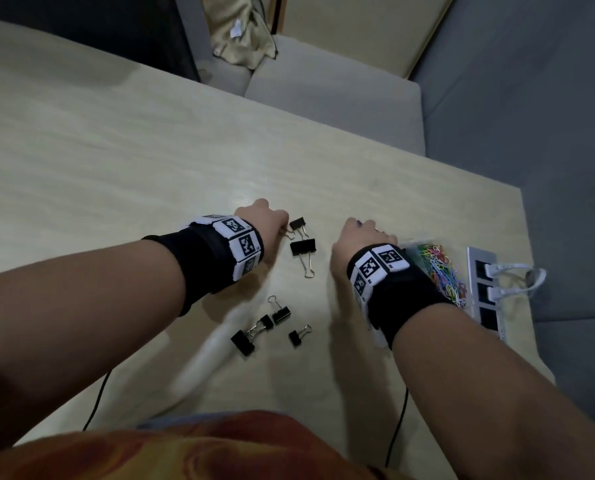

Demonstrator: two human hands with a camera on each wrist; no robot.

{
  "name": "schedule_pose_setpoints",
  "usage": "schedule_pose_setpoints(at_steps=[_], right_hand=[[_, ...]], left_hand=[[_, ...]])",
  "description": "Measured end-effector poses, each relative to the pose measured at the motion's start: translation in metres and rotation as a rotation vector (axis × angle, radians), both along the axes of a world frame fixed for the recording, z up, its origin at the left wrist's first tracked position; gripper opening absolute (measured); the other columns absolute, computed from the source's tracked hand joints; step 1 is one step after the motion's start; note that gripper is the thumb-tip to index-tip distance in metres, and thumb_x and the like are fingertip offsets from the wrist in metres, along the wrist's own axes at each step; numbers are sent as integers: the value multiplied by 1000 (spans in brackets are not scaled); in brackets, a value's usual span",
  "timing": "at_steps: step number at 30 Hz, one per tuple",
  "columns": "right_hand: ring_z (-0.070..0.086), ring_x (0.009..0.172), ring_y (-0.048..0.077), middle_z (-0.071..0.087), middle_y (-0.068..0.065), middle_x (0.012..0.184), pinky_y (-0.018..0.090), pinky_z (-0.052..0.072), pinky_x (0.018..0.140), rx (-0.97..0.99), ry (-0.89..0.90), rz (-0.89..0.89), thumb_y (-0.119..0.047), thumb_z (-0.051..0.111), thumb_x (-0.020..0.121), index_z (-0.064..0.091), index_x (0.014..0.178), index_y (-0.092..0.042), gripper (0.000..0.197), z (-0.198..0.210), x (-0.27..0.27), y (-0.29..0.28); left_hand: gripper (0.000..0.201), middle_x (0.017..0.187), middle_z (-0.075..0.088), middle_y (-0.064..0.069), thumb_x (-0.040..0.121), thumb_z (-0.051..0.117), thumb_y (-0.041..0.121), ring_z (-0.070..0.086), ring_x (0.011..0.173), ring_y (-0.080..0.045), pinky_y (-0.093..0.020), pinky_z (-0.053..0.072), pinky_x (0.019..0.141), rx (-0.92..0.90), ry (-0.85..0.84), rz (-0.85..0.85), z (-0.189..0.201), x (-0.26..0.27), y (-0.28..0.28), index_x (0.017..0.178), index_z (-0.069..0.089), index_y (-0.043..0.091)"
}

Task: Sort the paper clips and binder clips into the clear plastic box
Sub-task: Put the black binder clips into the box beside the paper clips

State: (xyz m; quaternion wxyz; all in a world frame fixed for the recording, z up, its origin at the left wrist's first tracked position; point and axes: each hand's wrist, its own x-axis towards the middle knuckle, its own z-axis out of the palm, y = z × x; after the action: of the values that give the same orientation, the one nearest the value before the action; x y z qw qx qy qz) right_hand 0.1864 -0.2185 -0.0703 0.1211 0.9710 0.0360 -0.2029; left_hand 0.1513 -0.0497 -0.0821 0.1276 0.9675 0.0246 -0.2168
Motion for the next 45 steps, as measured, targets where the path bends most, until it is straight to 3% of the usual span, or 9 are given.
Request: schedule_pose_setpoints(at_steps=[5, 9, 12, 19, 25, 32, 37, 41, 45], right_hand=[[44, 108, 32, 43, 14, 124, 37, 44, 81, 83, 27, 163, -6, 52, 83, 39, 128, -5, 46, 6, -36, 9], [38, 111, 32, 39, 12, 126, 35, 39, 74, 253, 39, 217, 4, 36, 87, 39, 127, -11, 43, 4, -70, 7], [39, 111, 30, 42, 10, 124, 34, 40, 78, 338, 33, 267, 4, 35, 87, 43, 124, -13, 42, -4, -87, -5], [29, 127, 31, 27, 7, 146, 40, 38, 99, 426, -71, 131, -19, 51, 91, 48, 127, -20, 36, -12, -110, -38], [41, 104, 30, 46, 7, 116, 36, 40, 74, 483, -41, 147, -2, 42, 91, 51, 113, -17, 29, -14, -129, -56], [52, 103, 29, 54, 7, 109, 38, 46, 86, 647, -58, 91, -10, 54, 87, 62, 108, -16, 23, -5, -139, -89], [55, 96, 16, 56, 5, 107, 26, 44, 90, 924, -338, -159, -9, 65, 82, 66, 108, -16, 27, 27, -130, -116], [52, 116, 24, 52, 8, 128, 32, 41, 97, 822, -269, -332, -23, 64, 87, 51, 131, -18, 46, 36, -112, -134], [46, 123, 26, 50, 8, 132, 35, 38, 100, 717, -259, -278, -22, 57, 90, 47, 133, -17, 44, 32, -111, -131]], left_hand=[[31, 95, 48, -8, 80, 63, 20, 58, 75, -30, -31, 48, 62, -22, 5, -7, -2, -2, 5, 108, 51, 23], [29, 85, 47, -7, 76, 62, 22, 58, 68, -30, -32, 49, 58, 2, 30, -36, 2, -9, 8, 99, 45, 26], [30, 81, 46, -5, 74, 64, 25, 58, 68, -30, -29, 43, 55, 27, 46, -58, 5, -17, 6, 97, 45, 24], [28, 88, 57, -8, 79, 65, 20, 59, 69, -29, -29, 45, 54, 47, 49, -113, 13, -36, -3, 100, 47, 20], [43, 97, 52, -7, 79, 70, 33, 56, 82, -29, -32, 46, 68, -9, -21, -184, 37, -31, -39, 113, 45, 21], [44, 90, 56, 0, 82, 68, 40, 50, 77, -22, -28, 38, 67, -263, -179, -175, 60, -15, -118, 115, 47, 19], [41, 98, 65, -3, 87, 63, 41, 60, 75, -24, -33, 55, 76, -456, -148, -19, 63, -6, -156, 119, 51, 19], [44, 125, 63, -3, 95, 49, 41, 64, 100, -27, -29, 49, 87, -365, -86, -76, 58, -6, -159, 137, 46, 26], [35, 120, 66, -4, 95, 50, 32, 64, 101, -29, -29, 50, 87, -397, -51, -20, 60, -12, -134, 129, 53, 25]])
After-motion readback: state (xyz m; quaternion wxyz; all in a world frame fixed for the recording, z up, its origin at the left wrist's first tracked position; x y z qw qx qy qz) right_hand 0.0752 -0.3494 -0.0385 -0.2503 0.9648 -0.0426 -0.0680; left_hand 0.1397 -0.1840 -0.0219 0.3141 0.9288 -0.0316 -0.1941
